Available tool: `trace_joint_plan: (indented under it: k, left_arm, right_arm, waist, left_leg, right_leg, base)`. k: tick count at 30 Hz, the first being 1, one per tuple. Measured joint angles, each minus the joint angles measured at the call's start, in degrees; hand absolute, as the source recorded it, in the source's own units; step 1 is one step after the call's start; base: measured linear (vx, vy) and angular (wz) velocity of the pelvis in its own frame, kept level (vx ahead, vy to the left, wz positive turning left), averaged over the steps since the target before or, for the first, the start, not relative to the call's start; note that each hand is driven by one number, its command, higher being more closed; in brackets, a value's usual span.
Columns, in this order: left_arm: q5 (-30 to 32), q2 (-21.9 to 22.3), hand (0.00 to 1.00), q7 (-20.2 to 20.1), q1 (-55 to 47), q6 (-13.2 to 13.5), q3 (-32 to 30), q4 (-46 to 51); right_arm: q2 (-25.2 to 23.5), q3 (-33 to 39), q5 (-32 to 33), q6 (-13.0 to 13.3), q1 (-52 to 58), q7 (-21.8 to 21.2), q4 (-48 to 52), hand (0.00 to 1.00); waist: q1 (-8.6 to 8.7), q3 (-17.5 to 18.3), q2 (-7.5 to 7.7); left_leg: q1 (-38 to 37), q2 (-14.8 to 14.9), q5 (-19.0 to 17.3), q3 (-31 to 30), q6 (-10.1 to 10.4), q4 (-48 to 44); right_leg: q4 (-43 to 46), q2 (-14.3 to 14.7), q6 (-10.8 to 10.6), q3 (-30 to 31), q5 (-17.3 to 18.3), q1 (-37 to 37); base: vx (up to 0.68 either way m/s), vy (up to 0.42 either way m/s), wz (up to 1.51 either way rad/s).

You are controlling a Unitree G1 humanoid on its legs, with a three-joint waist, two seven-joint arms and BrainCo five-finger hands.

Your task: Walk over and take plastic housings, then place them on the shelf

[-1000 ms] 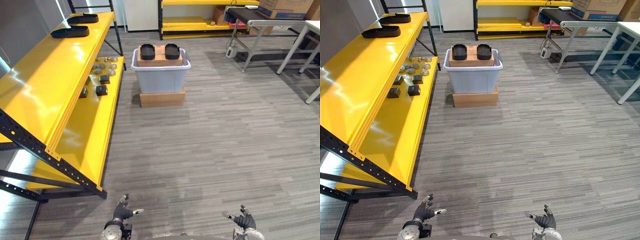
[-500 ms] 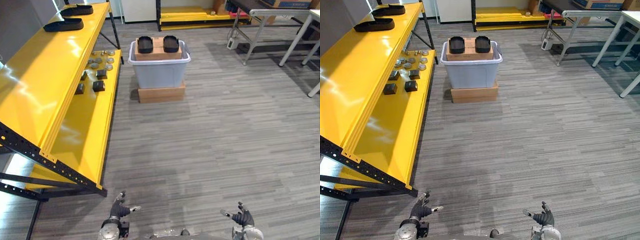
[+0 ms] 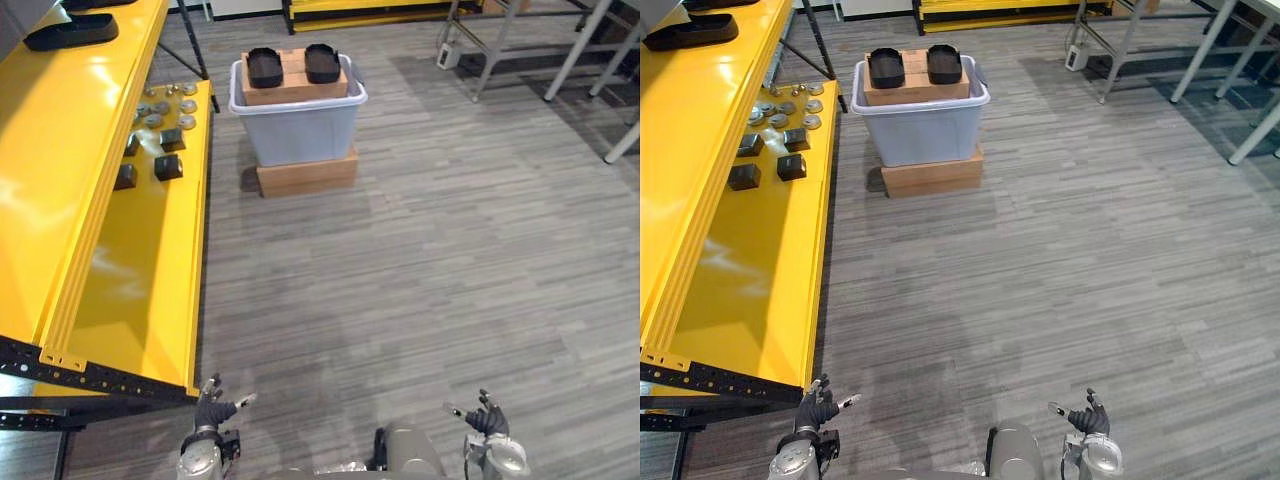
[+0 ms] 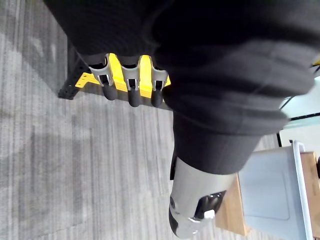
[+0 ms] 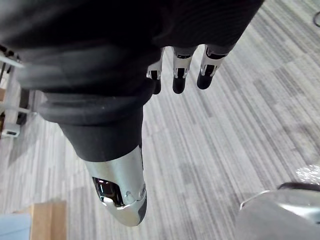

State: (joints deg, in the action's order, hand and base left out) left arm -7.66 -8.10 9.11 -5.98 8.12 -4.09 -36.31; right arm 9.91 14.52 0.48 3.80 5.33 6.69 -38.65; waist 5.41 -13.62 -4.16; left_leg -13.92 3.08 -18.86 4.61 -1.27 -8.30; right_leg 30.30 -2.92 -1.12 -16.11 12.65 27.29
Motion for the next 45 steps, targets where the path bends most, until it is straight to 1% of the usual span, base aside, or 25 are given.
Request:
trace_joint_plan:
  k: [2,3,5,7,8,10,11,13,17,20,22,23,26,28,29,31,33,35,36,37,38,39,40,42,45]
  left_arm:
    - [-0.2,-0.2,0.00,0.4,0.2,0.0,0.0,0.2]
    - [-0.3,0.9,0.00,1.0,0.3,-0.1,0.1,-0.2]
    - [-0.2,1.5,0.00,0.9,1.4,0.0,0.4,0.2]
    - [-0.3,2.0,0.00,0.9,1.2,0.3,1.4,0.3]
    - [-0.6,2.6,0.00,0.9,0.4,0.4,1.4,0.2]
    - [-0.6,3.2,0.00,0.6,-0.7,0.8,1.8,0.2]
    - [-0.7,3.3,0.00,-0.1,-1.1,0.9,1.8,0.1]
    - [-0.7,3.4,0.00,-0.3,-1.8,0.9,1.9,0.0]
    - [-0.7,3.5,0.00,-0.3,-3.0,0.8,2.2,0.5]
    - [-0.7,4.9,0.00,-0.1,-3.2,0.7,2.5,1.4]
    - [-0.7,5.3,0.00,-0.1,-3.2,0.0,2.6,0.9]
    - [-0.7,5.2,0.00,-0.1,-3.3,-0.4,2.6,0.8]
    - [-0.7,5.5,0.00,-0.1,-2.0,-0.4,3.8,0.8]
    - [-0.7,5.0,0.00,-0.1,-2.0,-0.7,3.8,-0.4]
    - [-0.7,4.9,0.00,0.0,-2.0,-1.2,4.0,-0.5]
    - [-0.7,4.9,0.00,0.2,-2.1,-1.3,4.2,-0.5]
    - [-0.7,4.5,0.00,0.9,-1.7,-1.2,4.5,-0.8]
    - [-0.8,4.2,0.00,1.0,-1.5,-1.1,4.4,-1.6]
    - [-0.8,4.2,0.00,1.0,-1.5,-1.0,4.4,-1.6]
    - [-0.7,3.8,0.00,1.0,-1.6,-0.9,4.4,-1.7]
    - [-0.7,3.2,0.00,1.0,-1.8,-0.7,4.4,-2.3]
    - [-0.6,3.3,0.00,1.0,-1.8,-0.8,4.4,-3.1]
    - [-0.6,4.6,0.00,1.0,-1.7,-1.0,4.4,-4.4]
    - [-0.6,5.2,0.00,0.9,-1.7,-1.0,4.5,-4.8]
    - [-0.7,6.5,0.00,0.9,-1.6,-0.8,4.3,-4.7]
  right_arm:
    - [0.2,-0.4,0.0,0.1,1.1,0.6,2.1,0.00]
    - [1.5,-1.1,0.0,0.2,0.7,0.8,2.4,0.00]
    - [1.6,-1.1,-0.1,0.1,-0.9,0.8,3.3,0.00]
    - [1.7,-1.8,-0.2,0.1,-1.1,0.7,4.2,0.00]
    - [1.7,-3.2,-0.4,0.1,-1.1,0.5,4.1,0.00]
    - [1.4,-4.8,-0.5,0.2,-1.0,0.4,4.1,0.00]
    - [1.1,-5.6,-0.5,0.4,-0.9,0.4,4.0,0.00]
    - [0.6,-5.4,-0.3,0.4,-0.6,0.6,3.5,0.00]
    - [0.6,-4.8,1.0,0.4,-0.3,0.9,2.8,0.00]
    - [0.2,-2.0,1.3,0.3,0.3,1.2,0.9,0.00]
    - [-0.2,-1.6,1.3,0.2,0.7,2.0,-0.5,0.00]
    - [-0.9,-1.6,1.3,0.2,1.0,2.0,-0.7,0.00]
    - [-1.4,-1.4,1.1,0.1,1.8,1.9,-3.0,0.00]
    - [-2.2,-1.3,1.1,-0.1,2.0,1.8,-3.3,0.00]
    - [-2.3,-1.6,1.0,-0.2,2.5,1.8,-3.4,0.00]
    - [-2.3,-2.2,0.9,-0.2,2.4,1.6,-3.4,0.00]
    - [-2.0,-3.3,0.9,-0.1,1.7,1.0,-3.4,0.00]
    - [-1.9,-3.7,1.0,0.1,1.4,0.7,-3.3,0.00]
    - [-2.0,-3.7,1.0,0.1,1.4,0.7,-3.3,0.00]
    - [-2.1,-3.7,1.0,0.1,1.8,0.7,-3.3,0.00]
    - [-2.0,-3.7,0.9,0.1,3.0,0.8,-3.3,0.00]
    - [-1.7,-3.7,0.9,0.1,3.7,0.8,-3.4,0.00]
    - [-0.8,-3.7,0.9,-0.2,2.6,0.8,-4.2,0.00]
    - [-0.8,-3.7,0.9,-0.2,2.0,0.7,-3.6,0.00]
    - [-1.3,-4.0,1.0,-0.3,4.3,0.6,-2.7,0.00]
  waist:
    - [0.24,0.3,2.29]
    - [0.23,-0.1,1.17]
    - [0.67,-0.4,0.60]
    - [1.36,-0.4,0.40]
    - [1.51,-0.5,0.29]
    - [1.30,-1.0,0.34]
    - [0.79,-1.3,0.02]
    - [-0.41,-1.8,1.11]
    - [-1.79,-2.2,2.03]
    - [-3.04,-2.1,1.76]
    - [-3.21,-1.3,1.64]
    - [-2.80,-0.3,3.48]
    - [-3.20,0.7,5.27]
    - [-2.80,0.9,6.59]
    - [-2.69,0.8,6.45]
    - [-2.56,0.9,5.28]
    - [-2.17,0.6,3.67]
    - [-1.17,0.5,2.29]
    - [-1.00,0.4,2.22]
    - [-0.87,0.8,2.85]
    - [-0.50,1.1,4.04]
    - [-0.24,1.2,4.25]
    - [-0.41,1.5,2.63]
    - [0.17,1.4,2.43]
    - [0.04,1.2,1.54]
  left_leg:
    - [-2.2,-0.7,-1.0,0.0,3.0,0.0]
    - [-4.4,0.3,-2.0,-0.3,4.7,-0.5]
    - [-3.4,0.6,1.9,-0.5,9.1,-3.5]
    - [-1.5,0.2,8.6,-0.8,9.6,-11.2]
    - [1.7,0.9,15.6,-0.7,11.1,-20.7]
    - [9.5,5.0,19.5,0.7,12.3,-40.5]
    - [14.4,8.6,17.4,3.9,9.3,-52.4]
    - [19.4,11.2,13.5,7.5,5.1,-58.7]
    - [29.9,7.5,8.0,11.3,4.8,-37.2]
    - [30.0,1.5,14.2,8.3,6.1,-3.7]
    - [30.1,0.3,24.1,5.3,2.9,-3.1]
    - [30.4,-1.3,22.8,4.9,1.6,-4.1]
    - [29.7,-3.1,16.2,6.5,-0.4,-9.2]
    - [25.4,-5.4,11.4,6.8,-1.3,-10.7]
    - [21.7,-6.2,9.3,6.7,-1.9,-10.6]
    - [15.5,-6.2,8.2,6.2,-2.3,-7.9]
    - [9.7,-4.7,8.2,5.3,-2.2,-4.0]
    - [6.1,-1.9,8.1,4.6,-2.0,-3.1]
    - [5.4,-1.3,7.9,4.3,-1.7,-3.0]
    - [4.0,-0.8,7.0,3.7,0.2,-2.9]
    - [2.5,-1.1,4.8,3.2,4.0,-3.0]
    - [1.6,-0.9,3.8,2.9,5.5,-3.0]
    - [1.2,1.1,3.5,2.6,6.1,-3.4]
    - [2.2,1.3,4.7,1.6,8.1,-7.0]
    - [8.9,5.1,10.0,0.1,10.4,-27.5]
  right_leg:
    - [-11.9,0.5,1.3,1.6,-10.3,-0.2]
    - [-9.0,1.0,5.4,2.3,-17.2,0.2]
    - [-1.6,-0.8,6.4,2.1,-10.9,1.7]
    - [1.1,-1.9,6.1,1.8,-6.0,-0.7]
    - [-0.3,-1.8,6.0,1.6,-4.0,-4.8]
    - [-5.7,-0.2,6.5,1.0,-2.5,-12.7]
    - [-9.1,1.3,7.3,0.9,-1.5,-18.2]
    - [-14.1,2.4,7.4,1.8,-1.3,-25.0]
    - [-23.9,2.5,6.2,3.4,-1.7,-36.3]
    - [-28.2,2.3,3.0,5.3,-0.2,-42.1]
    - [-28.6,2.6,0.2,7.4,2.3,-45.4]
    - [-27.2,0.5,-0.5,7.7,2.8,-45.0]
    - [-7.7,-3.5,-2.5,10.7,3.6,-37.7]
    - [13.1,-7.1,-8.8,12.4,-0.5,-31.1]
    - [24.1,-9.1,-8.4,12.2,-0.1,-26.9]
    - [29.3,-10.4,-4.6,9.2,2.3,-22.1]
    - [23.6,-9.2,-1.5,4.9,5.7,-18.3]
    - [7.6,-6.3,-1.8,4.0,5.8,-13.6]
    - [2.7,-5.5,-2.4,4.9,4.3,-12.8]
    - [-8.0,-4.2,-2.9,7.7,-0.9,-12.1]
    - [-13.6,-4.0,-2.8,10.5,-11.1,-12.1]
    - [-12.4,-3.7,-0.3,11.5,-15.3,-11.9]
    - [-8.4,-2.7,0.5,11.5,-12.6,-10.8]
    - [-3.8,-3.2,1.1,10.9,-7.8,-9.9]
    - [-5.0,-2.3,2.2,7.4,-3.4,-17.1]
  base:
    - [0.58,-0.134,0.30]
    - [0.63,-0.148,0.10]
    - [0.58,-0.188,0.26]
    - [0.58,-0.221,0.33]
    - [0.45,-0.180,0.17]
    - [0.58,-0.207,0.11]
    - [0.59,-0.199,-0.04]
    - [0.45,-0.123,-0.23]
    - [0.45,-0.029,-0.24]
    - [0.56,0.104,-0.40]
    - [0.52,0.181,-0.48]
    - [0.58,0.180,-0.08]
    - [0.60,0.194,-0.03]
    - [0.57,0.157,0.04]
    - [0.56,0.098,0.11]
    - [0.54,0.071,0.03]
    - [0.49,-0.012,0.14]
    - [0.44,-0.101,0.30]
    - [0.53,-0.188,0.42]
    - [0.53,-0.227,0.57]
    - [0.46,-0.215,0.61]
    - [0.46,-0.222,0.28]
    - [0.43,-0.250,0.06]
    - [0.39,-0.258,0.17]
    - [0.37,-0.276,0.46]
